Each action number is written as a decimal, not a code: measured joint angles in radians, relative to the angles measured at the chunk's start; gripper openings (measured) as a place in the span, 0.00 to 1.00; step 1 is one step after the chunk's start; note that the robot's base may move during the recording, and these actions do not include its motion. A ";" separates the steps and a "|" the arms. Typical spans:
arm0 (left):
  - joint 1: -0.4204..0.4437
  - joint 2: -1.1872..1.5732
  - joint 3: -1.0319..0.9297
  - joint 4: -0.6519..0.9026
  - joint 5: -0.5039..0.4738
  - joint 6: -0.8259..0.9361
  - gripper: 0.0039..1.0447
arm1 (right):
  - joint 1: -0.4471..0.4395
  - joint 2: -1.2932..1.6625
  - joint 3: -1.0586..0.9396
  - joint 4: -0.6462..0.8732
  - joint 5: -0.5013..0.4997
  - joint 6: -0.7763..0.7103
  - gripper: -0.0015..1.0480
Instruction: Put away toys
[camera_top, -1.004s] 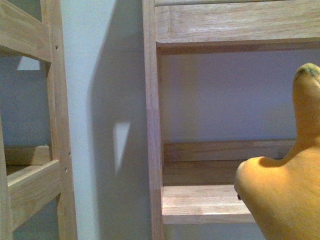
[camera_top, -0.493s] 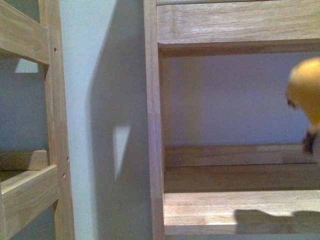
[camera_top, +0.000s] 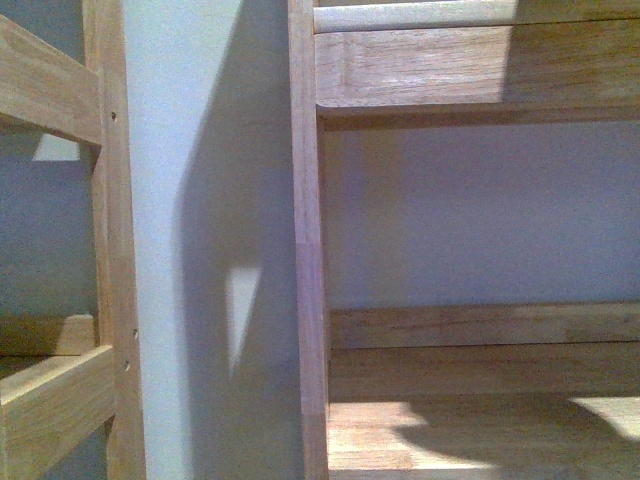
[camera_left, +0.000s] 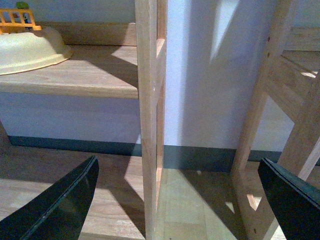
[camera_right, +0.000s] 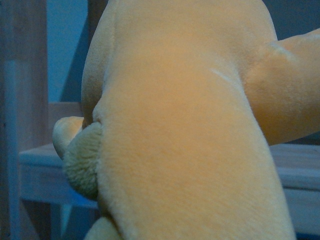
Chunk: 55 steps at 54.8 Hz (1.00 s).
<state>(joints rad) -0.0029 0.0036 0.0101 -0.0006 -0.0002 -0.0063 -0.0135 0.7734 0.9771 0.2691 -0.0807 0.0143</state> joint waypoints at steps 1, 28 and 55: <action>0.000 0.000 0.000 0.000 0.000 0.000 0.95 | -0.005 0.028 0.027 0.000 -0.007 0.010 0.20; 0.000 0.000 0.000 0.000 0.000 0.000 0.95 | 0.072 0.624 0.698 -0.224 -0.023 0.205 0.20; 0.000 0.000 0.000 0.000 0.000 0.000 0.95 | 0.160 1.029 1.262 -0.486 -0.100 0.506 0.20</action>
<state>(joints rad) -0.0029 0.0036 0.0101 -0.0006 -0.0002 -0.0067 0.1467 1.8027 2.2391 -0.2172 -0.1810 0.5201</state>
